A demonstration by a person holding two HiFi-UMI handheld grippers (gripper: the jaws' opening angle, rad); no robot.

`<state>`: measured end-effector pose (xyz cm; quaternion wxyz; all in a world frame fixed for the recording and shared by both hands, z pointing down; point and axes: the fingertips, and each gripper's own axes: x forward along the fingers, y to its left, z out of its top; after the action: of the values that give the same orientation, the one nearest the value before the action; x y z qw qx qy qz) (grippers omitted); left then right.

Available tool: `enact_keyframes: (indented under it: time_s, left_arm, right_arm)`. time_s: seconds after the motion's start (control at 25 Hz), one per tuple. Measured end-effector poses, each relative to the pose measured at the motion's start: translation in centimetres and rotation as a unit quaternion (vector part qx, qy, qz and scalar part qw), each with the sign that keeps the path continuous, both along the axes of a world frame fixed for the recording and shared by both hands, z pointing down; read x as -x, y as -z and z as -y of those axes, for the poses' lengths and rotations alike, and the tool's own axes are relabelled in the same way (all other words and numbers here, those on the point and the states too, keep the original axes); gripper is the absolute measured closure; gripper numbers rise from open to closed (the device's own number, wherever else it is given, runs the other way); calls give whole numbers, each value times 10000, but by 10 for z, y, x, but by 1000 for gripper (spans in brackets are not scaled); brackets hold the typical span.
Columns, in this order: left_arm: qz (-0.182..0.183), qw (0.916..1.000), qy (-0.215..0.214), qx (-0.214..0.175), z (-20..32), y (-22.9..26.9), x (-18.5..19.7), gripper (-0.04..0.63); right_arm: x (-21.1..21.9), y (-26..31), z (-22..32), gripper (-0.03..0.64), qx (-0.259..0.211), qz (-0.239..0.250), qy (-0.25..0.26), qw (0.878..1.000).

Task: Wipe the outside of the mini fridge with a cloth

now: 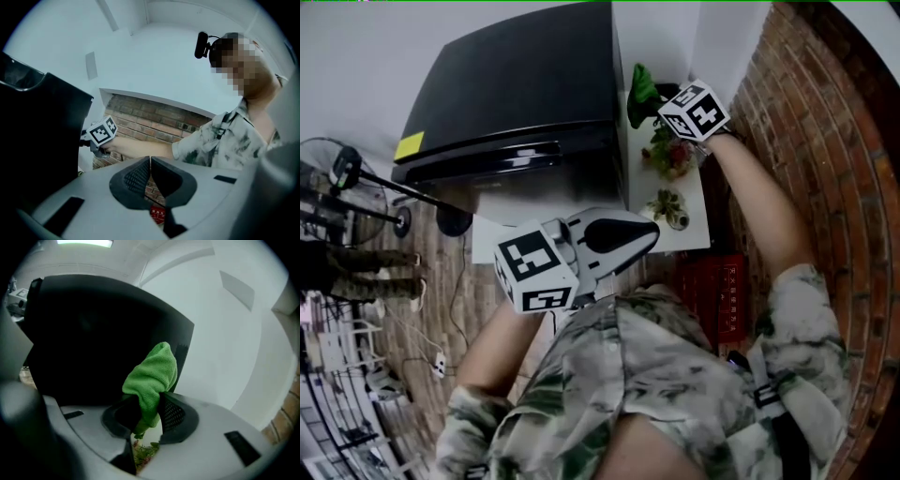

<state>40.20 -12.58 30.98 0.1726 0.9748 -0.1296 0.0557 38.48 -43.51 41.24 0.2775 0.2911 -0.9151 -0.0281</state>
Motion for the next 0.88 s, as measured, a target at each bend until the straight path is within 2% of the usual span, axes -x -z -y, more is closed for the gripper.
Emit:
enact_keyframes:
  time_s: [0.2,0.32,0.44,0.88]
  left_arm:
    - [16,9999,-96,43,0,-2,0,569]
    - [10,9999,-120,80,0,-4,0,569]
    - [23,9999,-124,114,0,-7,1,569]
    - [82,9998,-80,160,2,-14,0,569]
  right_arm:
    - [9,67,-30,509,-349,-39,375,9987]
    - [18,85,-42,509,-527,-211,545,9969]
    - [27,74,-43,509,-567,-372,622,9958]
    - [28,-17,-45,509,41,-302,532,9981]
